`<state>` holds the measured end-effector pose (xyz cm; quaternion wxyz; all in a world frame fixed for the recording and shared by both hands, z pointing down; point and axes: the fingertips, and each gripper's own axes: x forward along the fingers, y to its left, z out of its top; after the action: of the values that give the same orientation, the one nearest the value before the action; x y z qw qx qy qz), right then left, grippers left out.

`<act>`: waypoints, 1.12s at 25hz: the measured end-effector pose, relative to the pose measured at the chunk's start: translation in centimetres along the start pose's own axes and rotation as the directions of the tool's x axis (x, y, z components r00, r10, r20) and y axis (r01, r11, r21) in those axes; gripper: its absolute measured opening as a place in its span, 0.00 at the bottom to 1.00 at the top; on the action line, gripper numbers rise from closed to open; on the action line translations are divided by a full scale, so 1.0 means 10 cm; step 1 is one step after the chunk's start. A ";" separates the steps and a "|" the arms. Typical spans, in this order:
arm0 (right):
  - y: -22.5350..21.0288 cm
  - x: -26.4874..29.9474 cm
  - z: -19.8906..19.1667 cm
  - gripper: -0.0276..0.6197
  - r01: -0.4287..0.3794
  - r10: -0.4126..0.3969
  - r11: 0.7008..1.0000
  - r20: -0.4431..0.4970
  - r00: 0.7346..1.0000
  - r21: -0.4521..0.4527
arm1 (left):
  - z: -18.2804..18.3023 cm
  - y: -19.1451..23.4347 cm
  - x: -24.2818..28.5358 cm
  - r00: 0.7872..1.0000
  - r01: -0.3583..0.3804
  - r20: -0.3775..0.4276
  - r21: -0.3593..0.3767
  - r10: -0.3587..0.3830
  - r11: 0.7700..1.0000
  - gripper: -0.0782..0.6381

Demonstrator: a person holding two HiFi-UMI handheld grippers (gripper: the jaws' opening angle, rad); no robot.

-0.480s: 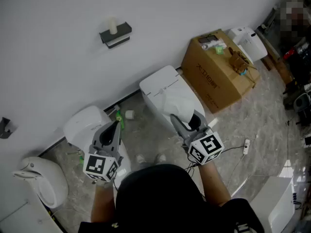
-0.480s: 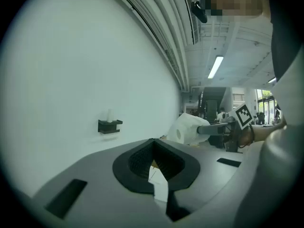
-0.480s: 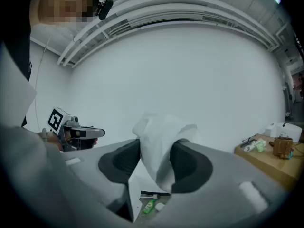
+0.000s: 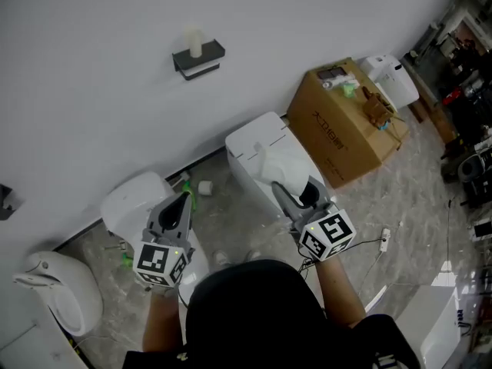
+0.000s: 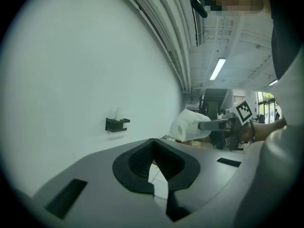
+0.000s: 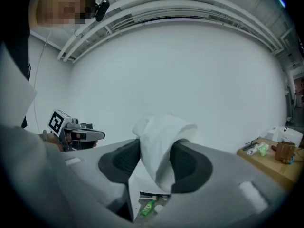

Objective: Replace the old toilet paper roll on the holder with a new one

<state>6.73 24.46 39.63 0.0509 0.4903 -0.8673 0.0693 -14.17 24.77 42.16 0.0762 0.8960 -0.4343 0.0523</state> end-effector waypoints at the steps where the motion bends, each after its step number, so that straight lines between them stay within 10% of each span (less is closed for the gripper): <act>1: 0.03 0.05 0.01 0.34 0.001 -0.001 1.000 0.001 1.000 -0.008 | -0.03 0.06 -0.02 1.000 0.003 -0.002 -0.001 -0.003 1.000 0.13; 11: -0.05 0.49 0.02 0.34 0.008 -0.008 1.000 0.003 1.000 -0.012 | -0.24 0.39 0.21 0.998 0.020 -0.051 -0.014 -0.021 1.000 0.13; 28: -1.40 1.86 -0.01 0.34 -0.157 0.157 0.988 -0.045 0.987 0.008 | 0.01 0.91 1.77 0.988 -0.115 -0.101 0.029 0.117 0.993 0.13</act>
<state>9.18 1.67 43.59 0.0637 0.4191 -0.9016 0.0863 -10.39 5.50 45.71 0.0852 0.8662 -0.4805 0.1077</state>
